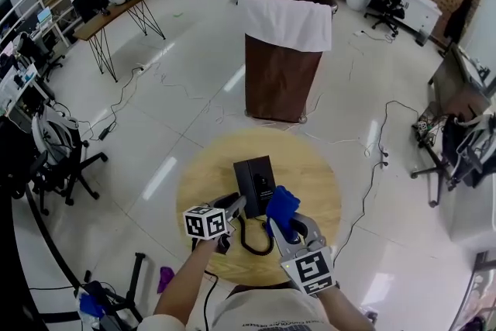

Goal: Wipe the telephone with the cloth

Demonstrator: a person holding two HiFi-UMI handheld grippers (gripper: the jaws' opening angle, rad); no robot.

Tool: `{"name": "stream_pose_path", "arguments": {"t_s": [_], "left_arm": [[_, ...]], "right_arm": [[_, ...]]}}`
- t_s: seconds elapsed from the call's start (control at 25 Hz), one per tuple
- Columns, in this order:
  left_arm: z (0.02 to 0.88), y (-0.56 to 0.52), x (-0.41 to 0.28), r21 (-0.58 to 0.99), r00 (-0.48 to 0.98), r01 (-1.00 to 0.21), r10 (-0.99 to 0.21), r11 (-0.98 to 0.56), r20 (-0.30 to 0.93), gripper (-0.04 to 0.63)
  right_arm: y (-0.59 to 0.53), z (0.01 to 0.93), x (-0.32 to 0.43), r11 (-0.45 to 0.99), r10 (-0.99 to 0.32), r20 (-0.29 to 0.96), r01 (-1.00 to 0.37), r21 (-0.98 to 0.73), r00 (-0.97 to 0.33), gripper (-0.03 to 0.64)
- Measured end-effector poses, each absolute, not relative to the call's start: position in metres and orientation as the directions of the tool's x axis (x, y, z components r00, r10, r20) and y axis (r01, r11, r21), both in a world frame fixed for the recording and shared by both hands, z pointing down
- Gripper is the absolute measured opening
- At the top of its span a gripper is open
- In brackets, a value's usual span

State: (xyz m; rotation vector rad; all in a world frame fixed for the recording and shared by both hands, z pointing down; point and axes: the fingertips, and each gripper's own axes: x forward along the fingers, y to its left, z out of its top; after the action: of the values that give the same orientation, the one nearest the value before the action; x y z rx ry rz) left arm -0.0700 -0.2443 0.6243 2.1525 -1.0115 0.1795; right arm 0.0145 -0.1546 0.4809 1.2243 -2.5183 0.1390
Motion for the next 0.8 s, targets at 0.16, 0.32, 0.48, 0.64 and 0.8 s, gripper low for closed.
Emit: {"name": "stream_pose_path", "arguments": {"t_s": [0.16,0.32,0.48,0.64,0.8], "left_arm": [[0.636,-0.253,-0.071,0.579,0.688,-0.705,-0.594,-0.41,0.417,0.1],[0.651,-0.263,-0.072,0.615,0.706,-0.683,-0.573,-0.394,0.417,0.117],[0.671,-0.27,-0.071,0.68,0.735,-0.641,-0.539,-0.354,0.412,0.124],[0.675,-0.268,-0.062,0.748,0.785,-0.569,-0.495,-0.341,0.372,0.129],[0.673,-0.273,-0.057,0.769,0.814,-0.531,-0.467,-0.356,0.346,0.127]], "right_arm": [[-0.158,0.484,0.023,0.611,-0.753,0.352,-0.789,0.059,-0.556,0.061],[-0.162,0.489,0.026,0.604,-0.755,0.363,-0.795,0.062,-0.546,0.061],[-0.163,0.495,0.029,0.598,-0.756,0.374,-0.799,0.061,-0.537,0.061],[-0.159,0.501,0.035,0.589,-0.757,0.39,-0.806,0.06,-0.524,0.061],[-0.159,0.502,0.04,0.58,-0.761,0.396,-0.812,0.063,-0.513,0.061]]}}
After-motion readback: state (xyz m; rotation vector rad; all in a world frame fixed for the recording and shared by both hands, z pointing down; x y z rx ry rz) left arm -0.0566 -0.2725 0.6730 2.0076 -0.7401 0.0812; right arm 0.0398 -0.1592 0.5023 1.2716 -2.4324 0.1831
